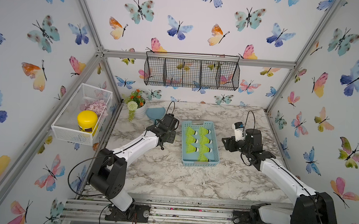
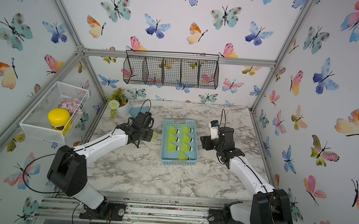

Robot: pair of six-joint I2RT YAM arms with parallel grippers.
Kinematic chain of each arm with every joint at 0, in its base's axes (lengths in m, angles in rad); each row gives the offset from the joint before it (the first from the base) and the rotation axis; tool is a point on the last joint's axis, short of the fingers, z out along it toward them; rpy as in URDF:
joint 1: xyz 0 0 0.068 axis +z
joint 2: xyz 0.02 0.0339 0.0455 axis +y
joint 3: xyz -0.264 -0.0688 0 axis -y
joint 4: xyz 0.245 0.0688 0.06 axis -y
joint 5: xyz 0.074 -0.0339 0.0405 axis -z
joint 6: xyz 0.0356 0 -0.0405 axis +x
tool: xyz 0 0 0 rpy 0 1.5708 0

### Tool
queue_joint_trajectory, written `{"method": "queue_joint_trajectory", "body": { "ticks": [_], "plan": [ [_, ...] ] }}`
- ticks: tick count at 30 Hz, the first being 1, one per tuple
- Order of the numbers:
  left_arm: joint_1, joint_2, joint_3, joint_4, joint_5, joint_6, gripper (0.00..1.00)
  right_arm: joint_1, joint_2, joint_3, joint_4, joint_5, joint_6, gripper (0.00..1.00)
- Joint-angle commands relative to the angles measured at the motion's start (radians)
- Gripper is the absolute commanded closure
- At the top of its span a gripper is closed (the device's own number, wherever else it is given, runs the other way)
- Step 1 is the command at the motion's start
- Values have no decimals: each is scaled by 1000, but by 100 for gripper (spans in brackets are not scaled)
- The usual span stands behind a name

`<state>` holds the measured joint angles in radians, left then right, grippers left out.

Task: Put the shuttlecocks into the storage box
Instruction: Pick up the shuttlecock at the center of the board, then place the shuttlecock in the storage box.

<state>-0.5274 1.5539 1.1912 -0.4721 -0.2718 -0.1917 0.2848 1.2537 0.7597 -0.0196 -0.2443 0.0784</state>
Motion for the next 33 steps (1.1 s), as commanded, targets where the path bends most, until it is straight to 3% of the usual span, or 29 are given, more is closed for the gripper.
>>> {"method": "queue_joint_trajectory", "body": {
  "ticks": [1, 6, 14, 18, 24, 33],
  "plan": [
    [4, -129, 34, 12, 78, -49, 100, -4, -31, -33, 121, -158, -93, 33],
    [20, -213, 33, 99, 361, -128, 100, 16, -82, -150, 404, -307, -185, 35],
    [20, -187, 36, 246, 854, -275, 100, 106, -2, -80, 450, -342, -304, 36],
    [18, -143, 37, 303, 1006, -333, 100, 163, 24, -60, 480, -328, -358, 36],
    [-5, -105, 38, 327, 1086, -351, 100, 186, 40, -58, 526, -279, -364, 36],
    [-14, -76, 30, 326, 1088, -351, 100, 191, 36, -54, 511, -377, -396, 39]
  ]
}}
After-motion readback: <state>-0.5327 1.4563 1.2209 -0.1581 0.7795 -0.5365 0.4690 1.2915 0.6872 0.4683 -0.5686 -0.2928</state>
